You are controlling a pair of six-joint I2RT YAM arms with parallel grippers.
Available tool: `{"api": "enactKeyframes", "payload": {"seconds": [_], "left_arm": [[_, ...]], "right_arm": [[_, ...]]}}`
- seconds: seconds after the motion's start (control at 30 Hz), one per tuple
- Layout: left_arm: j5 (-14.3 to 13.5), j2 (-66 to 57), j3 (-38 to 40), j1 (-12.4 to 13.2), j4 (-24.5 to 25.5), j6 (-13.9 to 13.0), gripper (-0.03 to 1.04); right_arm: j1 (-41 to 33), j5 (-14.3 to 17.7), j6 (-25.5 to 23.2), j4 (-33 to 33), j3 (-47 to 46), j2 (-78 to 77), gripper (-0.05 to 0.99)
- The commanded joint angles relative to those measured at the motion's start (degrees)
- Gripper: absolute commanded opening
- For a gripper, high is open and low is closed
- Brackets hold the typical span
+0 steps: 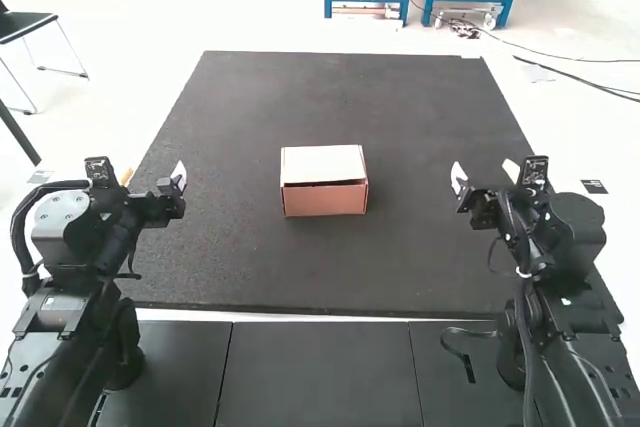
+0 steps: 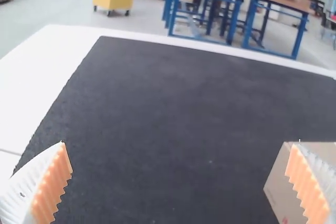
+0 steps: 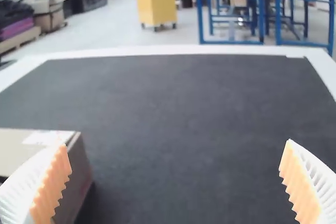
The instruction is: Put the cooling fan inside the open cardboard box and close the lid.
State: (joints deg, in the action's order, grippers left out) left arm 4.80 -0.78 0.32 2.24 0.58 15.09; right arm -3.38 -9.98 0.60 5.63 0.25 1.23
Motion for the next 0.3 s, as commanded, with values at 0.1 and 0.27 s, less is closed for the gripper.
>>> {"api": "enactKeyframes", "payload": {"seconds": [0.1, 0.27], "left_arm": [[0.9, 0.9, -0.4, 0.2, -0.1, 0.2, 0.96], [0.9, 0.9, -0.4, 0.3, 0.3, 0.1, 0.96]], "right_arm": [[-1.9, 8.0, 2.7, -3.7, -0.2, -1.2, 0.91], [-2.6, 10.4, 3.4, -5.3, -0.3, -1.2, 0.91]]}}
